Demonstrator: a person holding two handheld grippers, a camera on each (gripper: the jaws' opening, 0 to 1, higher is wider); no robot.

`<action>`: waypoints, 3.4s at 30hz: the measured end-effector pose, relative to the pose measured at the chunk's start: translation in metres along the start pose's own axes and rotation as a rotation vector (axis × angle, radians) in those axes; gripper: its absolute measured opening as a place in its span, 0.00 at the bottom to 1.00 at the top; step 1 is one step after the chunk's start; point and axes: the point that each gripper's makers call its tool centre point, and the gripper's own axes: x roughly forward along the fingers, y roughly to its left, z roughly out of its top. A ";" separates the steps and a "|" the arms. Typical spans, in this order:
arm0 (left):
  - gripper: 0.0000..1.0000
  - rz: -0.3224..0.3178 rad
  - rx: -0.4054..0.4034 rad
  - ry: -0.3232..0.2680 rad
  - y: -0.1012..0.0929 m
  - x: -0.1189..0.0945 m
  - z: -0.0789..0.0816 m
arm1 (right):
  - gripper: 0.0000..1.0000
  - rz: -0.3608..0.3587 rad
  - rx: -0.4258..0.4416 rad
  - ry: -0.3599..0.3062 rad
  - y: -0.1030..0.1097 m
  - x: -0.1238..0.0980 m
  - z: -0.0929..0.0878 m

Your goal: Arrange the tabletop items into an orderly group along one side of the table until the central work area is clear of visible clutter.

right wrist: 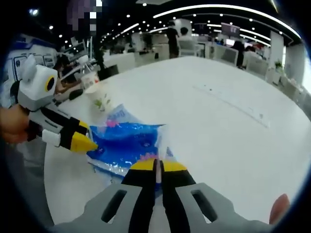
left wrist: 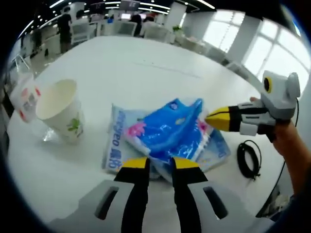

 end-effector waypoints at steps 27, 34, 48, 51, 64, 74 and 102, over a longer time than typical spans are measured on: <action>0.00 -0.098 0.087 -0.109 -0.044 -0.007 0.060 | 0.03 -0.118 0.072 -0.116 -0.021 -0.070 0.012; 0.00 -0.159 0.157 -0.121 -0.086 -0.004 0.071 | 0.03 -0.200 0.111 -0.136 -0.043 -0.108 0.000; 0.00 -0.255 0.287 -0.079 -0.160 0.032 0.066 | 0.03 -0.323 0.169 -0.117 -0.088 -0.154 -0.043; 0.00 -0.261 0.301 -0.061 -0.167 0.043 0.062 | 0.03 -0.330 0.180 -0.107 -0.095 -0.156 -0.052; 0.00 -0.248 0.344 0.009 -0.176 0.076 0.045 | 0.03 -0.318 0.217 -0.054 -0.112 -0.143 -0.084; 0.00 -0.235 0.358 0.071 -0.170 0.088 0.027 | 0.03 -0.308 0.225 -0.016 -0.110 -0.133 -0.097; 0.14 -0.201 0.356 0.074 -0.167 0.086 0.020 | 0.10 -0.323 0.251 -0.036 -0.107 -0.143 -0.101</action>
